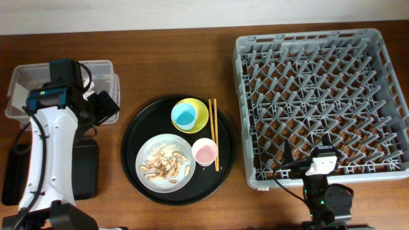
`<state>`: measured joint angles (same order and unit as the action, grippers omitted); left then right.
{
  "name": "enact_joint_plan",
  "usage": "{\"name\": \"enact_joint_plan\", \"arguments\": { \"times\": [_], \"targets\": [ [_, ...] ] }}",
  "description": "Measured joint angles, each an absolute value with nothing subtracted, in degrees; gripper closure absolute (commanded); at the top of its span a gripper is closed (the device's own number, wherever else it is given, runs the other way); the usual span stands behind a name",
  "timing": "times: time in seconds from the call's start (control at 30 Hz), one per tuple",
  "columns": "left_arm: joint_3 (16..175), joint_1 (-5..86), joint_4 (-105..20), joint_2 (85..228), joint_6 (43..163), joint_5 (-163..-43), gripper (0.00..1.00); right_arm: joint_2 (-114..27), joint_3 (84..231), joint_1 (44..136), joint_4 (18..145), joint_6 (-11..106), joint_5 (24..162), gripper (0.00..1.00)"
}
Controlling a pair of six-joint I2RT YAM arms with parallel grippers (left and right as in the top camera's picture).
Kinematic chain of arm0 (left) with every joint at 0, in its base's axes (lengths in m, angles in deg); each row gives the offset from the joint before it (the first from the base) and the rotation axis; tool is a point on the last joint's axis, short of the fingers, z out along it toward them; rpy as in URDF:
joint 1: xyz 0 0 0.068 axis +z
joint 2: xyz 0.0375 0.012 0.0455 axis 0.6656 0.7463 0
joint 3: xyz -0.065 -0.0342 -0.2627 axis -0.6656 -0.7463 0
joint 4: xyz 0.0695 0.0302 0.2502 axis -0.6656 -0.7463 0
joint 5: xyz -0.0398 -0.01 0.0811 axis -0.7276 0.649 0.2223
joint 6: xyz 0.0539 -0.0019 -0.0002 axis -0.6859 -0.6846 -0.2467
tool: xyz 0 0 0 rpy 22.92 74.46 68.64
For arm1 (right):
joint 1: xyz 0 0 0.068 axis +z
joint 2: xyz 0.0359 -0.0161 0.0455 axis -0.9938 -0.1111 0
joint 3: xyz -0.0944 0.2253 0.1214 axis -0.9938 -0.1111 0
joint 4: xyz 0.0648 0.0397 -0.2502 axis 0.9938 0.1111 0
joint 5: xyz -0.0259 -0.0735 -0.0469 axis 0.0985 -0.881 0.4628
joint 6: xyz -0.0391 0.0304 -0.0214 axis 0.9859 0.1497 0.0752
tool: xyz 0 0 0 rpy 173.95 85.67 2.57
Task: Sort waste into correct bins and load items into the dishwasher rack
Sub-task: 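Reach the right gripper to the pink cup and grasp it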
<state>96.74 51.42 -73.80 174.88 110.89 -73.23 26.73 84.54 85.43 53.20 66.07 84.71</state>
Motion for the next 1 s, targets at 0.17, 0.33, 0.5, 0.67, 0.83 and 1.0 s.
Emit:
{"name": "enact_joint_plan", "arguments": {
  "times": [0.17, 0.33, 0.5, 0.67, 0.83, 1.0],
  "targets": [
    [96.74, 51.4, -73.82, 174.88, 110.89, -73.23, 0.01, 26.73, 84.44, 85.4, 50.93, 63.8, 87.29, 0.02],
    [96.74, 51.4, -73.89, 174.88, 110.91, -73.39, 0.01, 26.51, 84.35, 85.32, 43.21, 28.41, 125.87, 0.02],
    [96.74, 51.42, -73.89, 174.88, 111.06, -73.43, 0.01, 26.73, 87.3, 85.29, 22.06, 6.16, 126.63, 0.02],
    [96.74, 51.42, -73.89, 174.88, 111.06, -73.41, 0.01, 16.24, 107.95, 85.25, 52.31, 15.52, 120.62, 0.02],
    [96.74, 51.4, -73.8, 174.88, 111.08, -73.43, 0.01, -12.09, 141.0, 87.44, 84.02, 36.48, 118.94, 0.02],
    [96.74, 51.4, -74.0, 174.84, 111.08, -73.43, 0.01, -41.16, 166.68, 115.37, 108.35, 47.45, 98.5, 0.02]
  ]
}}
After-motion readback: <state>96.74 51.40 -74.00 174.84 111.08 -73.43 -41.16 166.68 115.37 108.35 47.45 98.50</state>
